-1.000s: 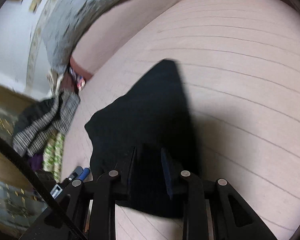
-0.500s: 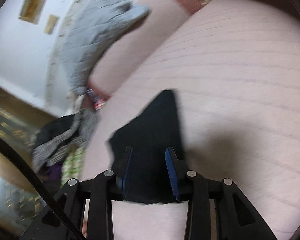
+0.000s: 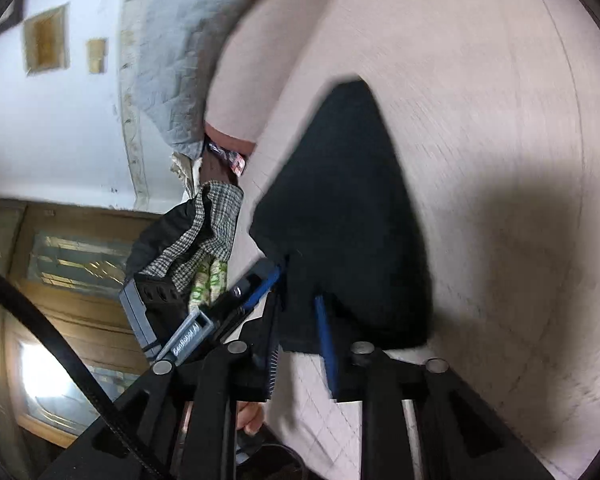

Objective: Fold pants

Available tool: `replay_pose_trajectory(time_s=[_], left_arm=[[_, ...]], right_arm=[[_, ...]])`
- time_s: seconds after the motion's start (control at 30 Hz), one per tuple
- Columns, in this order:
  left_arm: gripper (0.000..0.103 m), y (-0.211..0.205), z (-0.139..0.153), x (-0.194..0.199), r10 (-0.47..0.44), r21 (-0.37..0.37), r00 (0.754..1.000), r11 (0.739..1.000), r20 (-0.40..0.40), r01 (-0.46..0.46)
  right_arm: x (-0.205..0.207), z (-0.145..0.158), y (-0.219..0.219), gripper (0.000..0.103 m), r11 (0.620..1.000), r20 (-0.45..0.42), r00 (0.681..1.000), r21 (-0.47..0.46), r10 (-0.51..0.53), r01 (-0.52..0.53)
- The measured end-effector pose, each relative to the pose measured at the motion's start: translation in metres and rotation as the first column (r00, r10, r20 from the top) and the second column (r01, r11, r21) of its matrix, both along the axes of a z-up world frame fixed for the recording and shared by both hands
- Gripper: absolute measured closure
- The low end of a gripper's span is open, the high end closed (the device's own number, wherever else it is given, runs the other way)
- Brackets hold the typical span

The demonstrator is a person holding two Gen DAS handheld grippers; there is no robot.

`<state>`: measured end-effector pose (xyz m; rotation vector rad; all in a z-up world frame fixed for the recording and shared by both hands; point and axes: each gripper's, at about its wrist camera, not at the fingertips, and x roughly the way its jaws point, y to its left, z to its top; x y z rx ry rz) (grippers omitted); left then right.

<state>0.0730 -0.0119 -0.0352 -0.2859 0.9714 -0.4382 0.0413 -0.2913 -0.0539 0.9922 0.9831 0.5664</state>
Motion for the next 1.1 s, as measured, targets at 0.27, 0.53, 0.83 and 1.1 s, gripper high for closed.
replay_pose_trajectory(time_s=[0.27, 0.53, 0.83, 1.1], left_arm=[[0.045, -0.006, 0.003, -0.004, -0.007, 0.039, 1.0, 0.999, 0.014, 0.006], [0.045, -0.003, -0.001, -0.007, 0.007, 0.044, 1.0, 0.999, 0.019, -0.007], [0.039, 0.001, 0.052, -0.081, 0.051, 0.201, 0.95, 0.973, 0.307, -0.117], [0.0, 0.013, 0.112, -0.162, 0.219, 0.127, 0.715, 0.909, 0.664, -0.397]], right_arm=[[0.094, 0.033, 0.011, 0.066, 0.996, 0.021, 1.0, -0.092, -0.003, 0.005], [0.162, -0.012, 0.009, 0.068, 0.975, -0.122, 0.986, -0.204, -0.111, 0.085], [0.018, 0.068, 0.0, 0.044, 0.842, 0.154, 0.984, -0.516, -0.087, 0.155], [-0.067, 0.057, 0.003, 0.044, 0.751, 0.259, 0.948, -0.585, -0.185, 0.307]])
